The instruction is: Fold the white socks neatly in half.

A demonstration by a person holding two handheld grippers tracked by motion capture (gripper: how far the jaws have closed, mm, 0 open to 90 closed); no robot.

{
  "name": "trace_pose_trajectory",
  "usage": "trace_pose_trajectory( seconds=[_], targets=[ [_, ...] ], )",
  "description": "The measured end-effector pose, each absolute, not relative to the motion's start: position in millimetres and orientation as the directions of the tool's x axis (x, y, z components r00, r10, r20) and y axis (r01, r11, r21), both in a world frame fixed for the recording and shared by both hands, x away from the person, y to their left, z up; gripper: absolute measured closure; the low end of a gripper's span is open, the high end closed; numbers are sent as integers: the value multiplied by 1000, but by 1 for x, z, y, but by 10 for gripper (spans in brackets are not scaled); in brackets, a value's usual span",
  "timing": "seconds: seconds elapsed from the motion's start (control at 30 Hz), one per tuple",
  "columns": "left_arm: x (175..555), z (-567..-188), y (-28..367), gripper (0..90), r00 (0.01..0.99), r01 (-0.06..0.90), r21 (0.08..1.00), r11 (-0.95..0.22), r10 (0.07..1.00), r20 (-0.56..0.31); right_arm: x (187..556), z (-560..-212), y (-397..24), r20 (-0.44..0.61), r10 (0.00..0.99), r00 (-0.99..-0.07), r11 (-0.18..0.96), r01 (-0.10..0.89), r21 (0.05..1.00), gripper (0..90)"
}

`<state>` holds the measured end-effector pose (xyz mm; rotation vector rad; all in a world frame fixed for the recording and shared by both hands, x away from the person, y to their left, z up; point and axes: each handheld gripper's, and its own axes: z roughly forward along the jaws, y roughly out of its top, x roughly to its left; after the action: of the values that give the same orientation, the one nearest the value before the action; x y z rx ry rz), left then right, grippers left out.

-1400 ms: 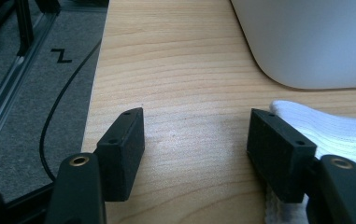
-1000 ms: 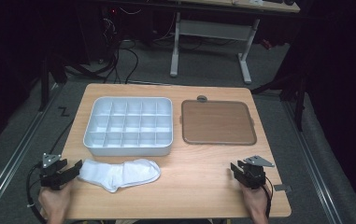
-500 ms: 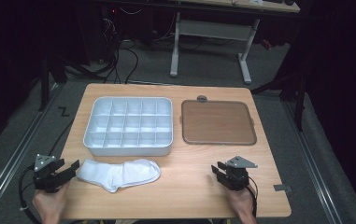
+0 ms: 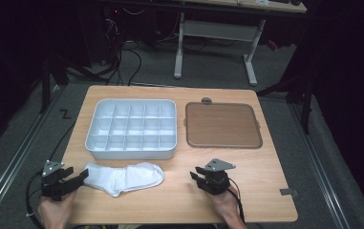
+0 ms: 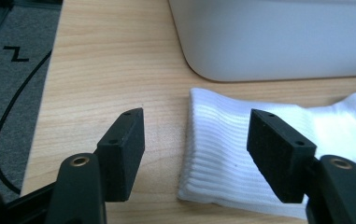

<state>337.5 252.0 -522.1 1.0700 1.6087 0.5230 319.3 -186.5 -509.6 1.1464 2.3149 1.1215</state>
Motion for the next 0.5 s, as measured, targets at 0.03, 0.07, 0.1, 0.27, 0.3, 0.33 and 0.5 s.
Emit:
trace_pose_trajectory(
  seconds=[0.03,0.07,0.1,0.27,0.3,0.33,0.5],
  targets=[
    [337,-523,251,374,-11,374,781,500,845,-535,320,-511,-182,58,771,-634,372,522,767,681],
    [337,-524,250,376,-10,380,777,503,842,-540,322,-513,-173,69,759,-648,378,524,763,681],
    [337,-524,249,377,-10,381,775,503,841,-541,322,-514,-168,70,754,-653,385,525,759,681],
    [339,-526,246,376,-8,390,775,497,844,-536,326,-517,-151,79,732,-677,398,519,756,679],
    [340,-528,244,376,-12,386,783,488,851,-524,326,-517,-148,79,728,-681,400,516,758,679],
    [340,-528,244,376,-12,386,783,488,851,-524,326,-517,-148,79,728,-681,400,516,758,679],
    [343,-532,242,376,-21,398,775,491,849,-527,330,-519,-135,91,716,-692,404,517,755,671]
  ],
)
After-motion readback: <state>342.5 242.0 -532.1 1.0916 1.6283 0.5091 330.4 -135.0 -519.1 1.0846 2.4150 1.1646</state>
